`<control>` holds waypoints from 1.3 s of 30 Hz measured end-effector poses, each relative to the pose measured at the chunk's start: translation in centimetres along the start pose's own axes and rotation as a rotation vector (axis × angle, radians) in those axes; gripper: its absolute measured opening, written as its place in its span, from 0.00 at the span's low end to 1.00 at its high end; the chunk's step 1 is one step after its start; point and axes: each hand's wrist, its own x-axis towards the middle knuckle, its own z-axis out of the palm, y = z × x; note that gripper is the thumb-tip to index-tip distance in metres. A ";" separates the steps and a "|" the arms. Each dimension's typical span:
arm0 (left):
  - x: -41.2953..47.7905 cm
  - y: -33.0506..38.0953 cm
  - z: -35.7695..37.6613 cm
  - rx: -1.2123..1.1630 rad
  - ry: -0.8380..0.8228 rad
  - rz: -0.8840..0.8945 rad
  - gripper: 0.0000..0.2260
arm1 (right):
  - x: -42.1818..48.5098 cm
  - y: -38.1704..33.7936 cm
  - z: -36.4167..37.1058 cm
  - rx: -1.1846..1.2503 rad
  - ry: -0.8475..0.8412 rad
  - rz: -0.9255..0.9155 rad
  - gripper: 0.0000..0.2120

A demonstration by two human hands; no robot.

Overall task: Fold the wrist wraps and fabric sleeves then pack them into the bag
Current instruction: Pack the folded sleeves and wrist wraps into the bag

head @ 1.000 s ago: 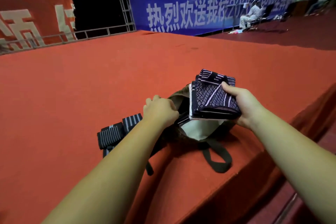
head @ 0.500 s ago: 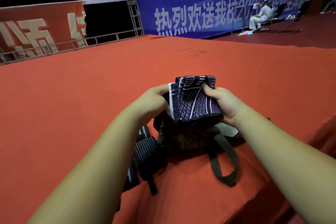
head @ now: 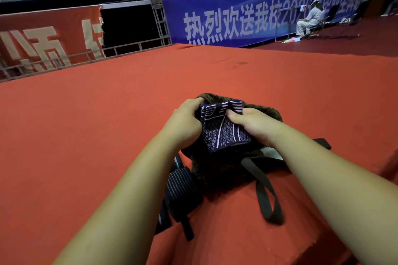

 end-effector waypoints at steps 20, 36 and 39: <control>-1.1 0.1 -0.5 0.157 0.046 0.034 0.34 | 2.4 -1.8 5.6 -1.001 0.100 0.085 0.16; -0.9 0.3 -1.2 0.097 0.000 0.021 0.40 | -0.8 0.1 7.4 -1.320 -0.053 -0.241 0.23; -1.1 0.7 -1.0 0.098 -0.002 0.023 0.40 | -1.2 -1.5 7.9 -1.347 -0.113 -0.139 0.22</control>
